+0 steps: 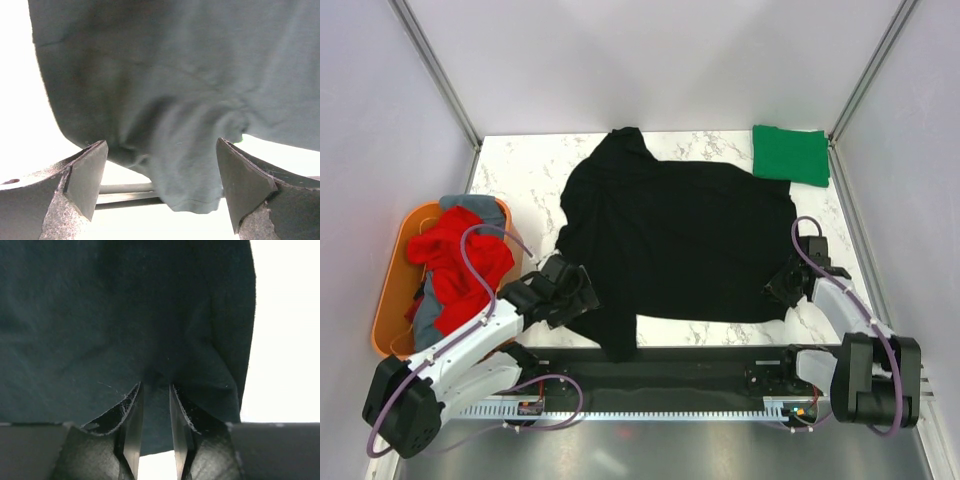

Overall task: Fold and stack the t-shirts
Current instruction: Fold the tshirt

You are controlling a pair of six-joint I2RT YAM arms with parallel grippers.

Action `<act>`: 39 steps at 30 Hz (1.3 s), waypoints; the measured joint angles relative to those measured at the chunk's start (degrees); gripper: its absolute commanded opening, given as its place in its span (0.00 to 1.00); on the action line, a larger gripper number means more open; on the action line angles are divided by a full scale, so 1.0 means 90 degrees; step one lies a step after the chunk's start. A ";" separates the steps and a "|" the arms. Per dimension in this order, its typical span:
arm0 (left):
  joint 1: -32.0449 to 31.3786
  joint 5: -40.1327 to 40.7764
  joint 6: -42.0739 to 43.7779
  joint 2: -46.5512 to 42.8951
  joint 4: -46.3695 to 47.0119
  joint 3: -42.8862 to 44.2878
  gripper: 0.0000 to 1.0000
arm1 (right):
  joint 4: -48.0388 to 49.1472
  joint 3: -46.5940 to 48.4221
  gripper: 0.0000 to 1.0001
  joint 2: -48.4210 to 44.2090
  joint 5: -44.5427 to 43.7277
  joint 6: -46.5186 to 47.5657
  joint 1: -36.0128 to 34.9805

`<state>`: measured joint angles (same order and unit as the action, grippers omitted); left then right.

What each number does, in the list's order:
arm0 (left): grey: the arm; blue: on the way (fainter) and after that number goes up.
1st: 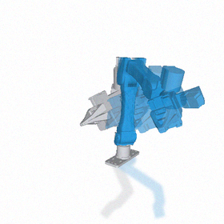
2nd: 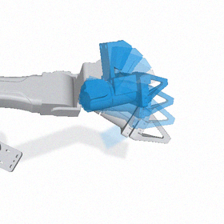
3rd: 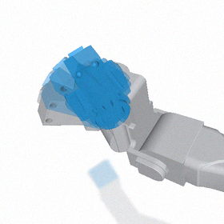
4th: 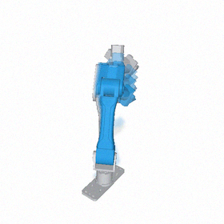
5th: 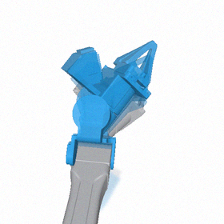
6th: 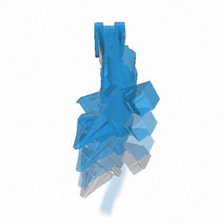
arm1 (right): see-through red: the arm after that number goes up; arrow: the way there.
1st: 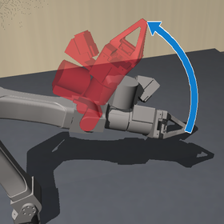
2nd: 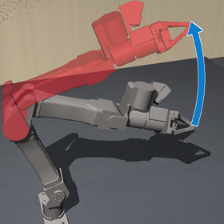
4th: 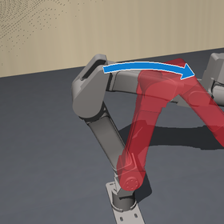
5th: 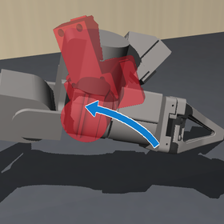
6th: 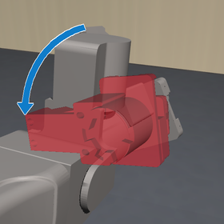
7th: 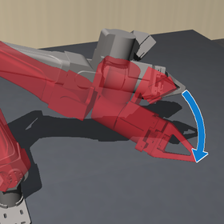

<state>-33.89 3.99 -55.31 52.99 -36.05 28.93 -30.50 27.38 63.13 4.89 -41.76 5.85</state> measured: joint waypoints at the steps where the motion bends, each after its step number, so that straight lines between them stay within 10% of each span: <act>1: 0.0000 0.0063 -0.0063 -0.0046 -0.0075 -0.0053 0.97 | 0.0080 0.0061 0.37 0.0129 -0.0029 0.0000 0.0000; 5: 0.0002 0.0389 -0.0153 0.0274 -0.0146 -0.0085 1.00 | 0.0236 0.0714 0.57 0.1049 -0.0095 0.0075 -0.0015; 19: 0.2178 0.0138 0.1460 0.3679 0.0534 0.2749 0.97 | -0.0155 0.4012 0.77 0.2895 -0.1914 0.0954 -0.0138; 39: 0.0209 -0.0447 0.0034 0.0614 0.0719 -0.0304 0.90 | -0.0151 0.0117 0.51 -0.0015 -0.1362 -0.0398 0.0029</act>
<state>-32.01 -0.03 -55.00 58.52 -29.58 26.20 -31.86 28.42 63.00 -7.38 -45.34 6.11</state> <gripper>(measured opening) 0.914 0.517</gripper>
